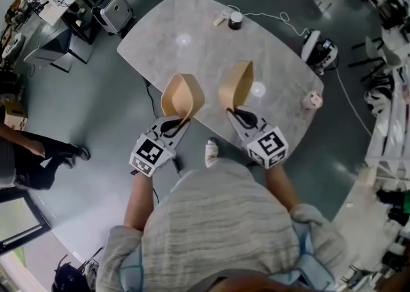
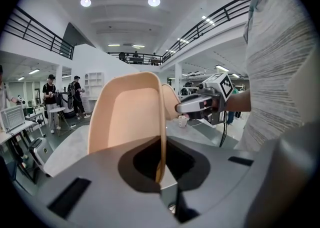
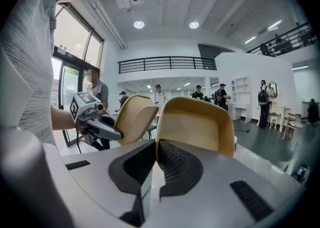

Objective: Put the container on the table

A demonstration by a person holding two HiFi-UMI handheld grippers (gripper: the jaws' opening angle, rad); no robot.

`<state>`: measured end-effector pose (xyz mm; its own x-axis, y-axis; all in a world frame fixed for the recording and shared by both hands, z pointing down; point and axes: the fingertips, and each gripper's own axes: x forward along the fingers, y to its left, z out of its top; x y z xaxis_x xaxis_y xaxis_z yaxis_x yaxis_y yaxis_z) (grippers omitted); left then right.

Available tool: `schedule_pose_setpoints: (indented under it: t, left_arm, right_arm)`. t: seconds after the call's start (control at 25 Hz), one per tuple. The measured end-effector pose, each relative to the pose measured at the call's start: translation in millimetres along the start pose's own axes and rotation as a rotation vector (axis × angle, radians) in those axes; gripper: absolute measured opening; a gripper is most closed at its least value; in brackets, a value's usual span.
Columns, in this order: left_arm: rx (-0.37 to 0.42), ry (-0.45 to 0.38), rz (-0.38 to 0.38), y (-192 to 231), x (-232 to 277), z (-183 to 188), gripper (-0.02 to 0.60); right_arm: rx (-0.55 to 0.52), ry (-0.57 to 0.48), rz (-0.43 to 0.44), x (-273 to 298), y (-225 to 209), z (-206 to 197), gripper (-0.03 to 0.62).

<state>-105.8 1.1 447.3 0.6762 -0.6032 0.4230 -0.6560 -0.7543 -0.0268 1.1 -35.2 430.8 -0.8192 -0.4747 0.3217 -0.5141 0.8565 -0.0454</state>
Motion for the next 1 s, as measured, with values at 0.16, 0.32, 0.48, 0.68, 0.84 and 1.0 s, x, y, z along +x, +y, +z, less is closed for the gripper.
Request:
schedule_pose_setpoints:
  t: [0.16,0.32,0.48,0.68,0.84,1.0]
  left_arm:
    - [0.014,-0.001,-0.005,16.7,17.4,12.8,0.005]
    - [0.021,0.003,-0.002,33.0,36.6,22.9,0.005]
    - [0.03,0.004,-0.007,40.4,57.3,31.3,0.005]
    - [0.032,0.017,-0.013,46.5,71.1,33.1,0.005]
    - [0.035,0.019,-0.015,52.2,80.3,34.0,0.005]
    - [0.035,0.026,-0.025,59.1,87.6,32.9,0.005]
  right_arm:
    - [0.004,-0.002,0.001,7.8,-21.6,5.9,0.019]
    - [0.014,-0.029,0.006,17.6,-42.3,11.8,0.019]
    - [-0.017,0.002,0.033,21.1,-56.6,8.3,0.019]
    - [-0.026,0.002,0.041,26.0,-66.4,6.3,0.018]
    - [-0.03,0.024,0.042,25.9,-74.7,1.7,0.019]
    - [-0.02,0.037,0.026,27.1,-84.5,-3.7,0.018]
